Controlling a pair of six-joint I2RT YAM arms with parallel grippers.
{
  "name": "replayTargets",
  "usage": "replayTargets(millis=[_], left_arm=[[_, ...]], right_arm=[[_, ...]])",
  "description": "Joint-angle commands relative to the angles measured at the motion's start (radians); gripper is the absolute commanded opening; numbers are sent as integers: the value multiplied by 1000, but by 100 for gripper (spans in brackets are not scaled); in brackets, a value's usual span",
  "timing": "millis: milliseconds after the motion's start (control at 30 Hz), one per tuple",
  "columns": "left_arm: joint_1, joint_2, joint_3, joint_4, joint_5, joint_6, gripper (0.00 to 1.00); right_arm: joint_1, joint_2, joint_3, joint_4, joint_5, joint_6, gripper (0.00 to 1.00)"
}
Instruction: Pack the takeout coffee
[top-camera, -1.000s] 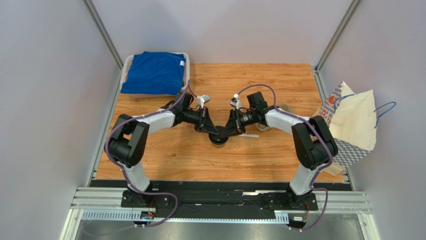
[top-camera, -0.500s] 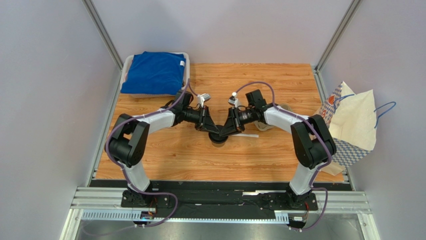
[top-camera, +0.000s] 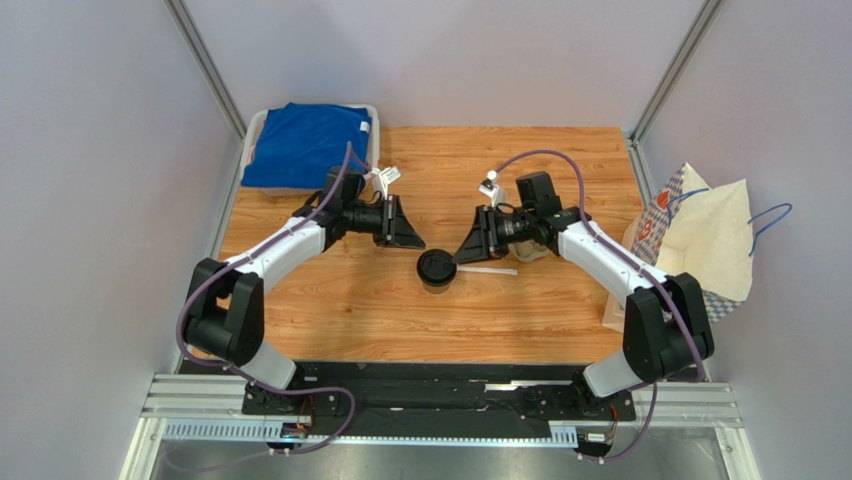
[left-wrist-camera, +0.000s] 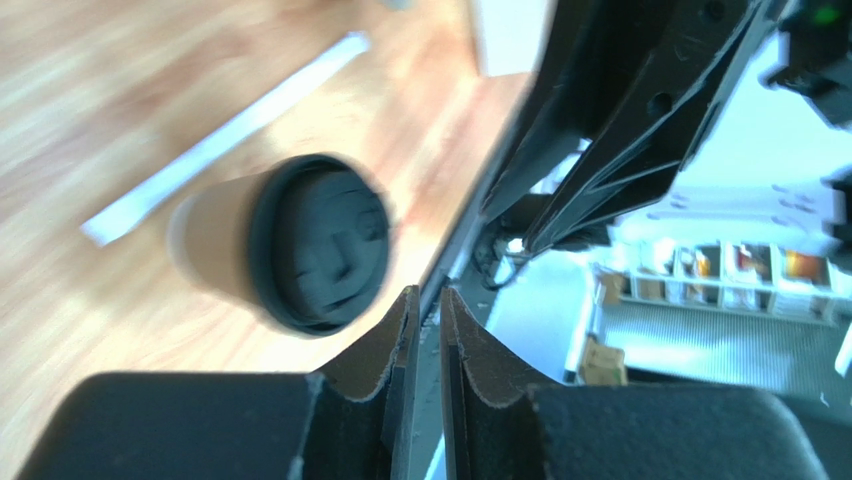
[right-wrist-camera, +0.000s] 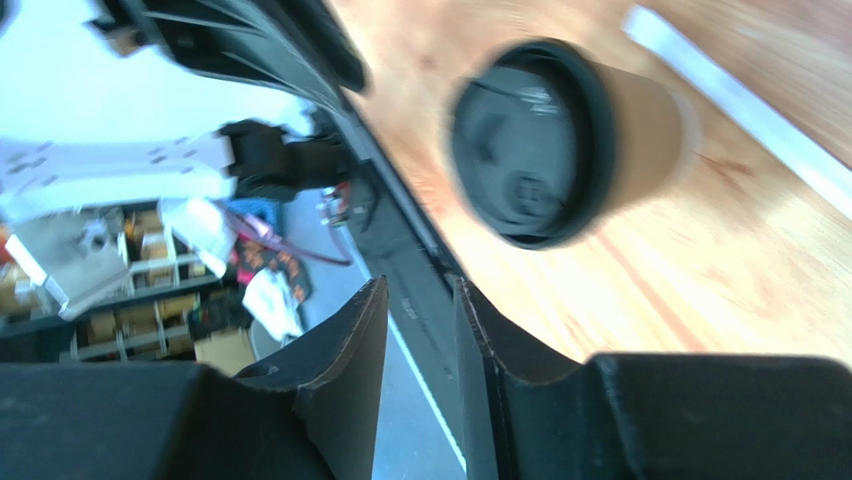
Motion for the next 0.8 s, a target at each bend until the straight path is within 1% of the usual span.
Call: replayTargets(millis=[0, 233, 767], left_arm=[[9, 27, 24, -178, -134, 135, 22], [9, 87, 55, -223, -156, 185, 26], [0, 156, 70, -181, -130, 158, 30]], right_arm=[[-8, 26, -49, -26, 142, -21, 33], [-7, 135, -26, -10, 142, -14, 31], [-7, 189, -23, 31, 114, 25, 30]])
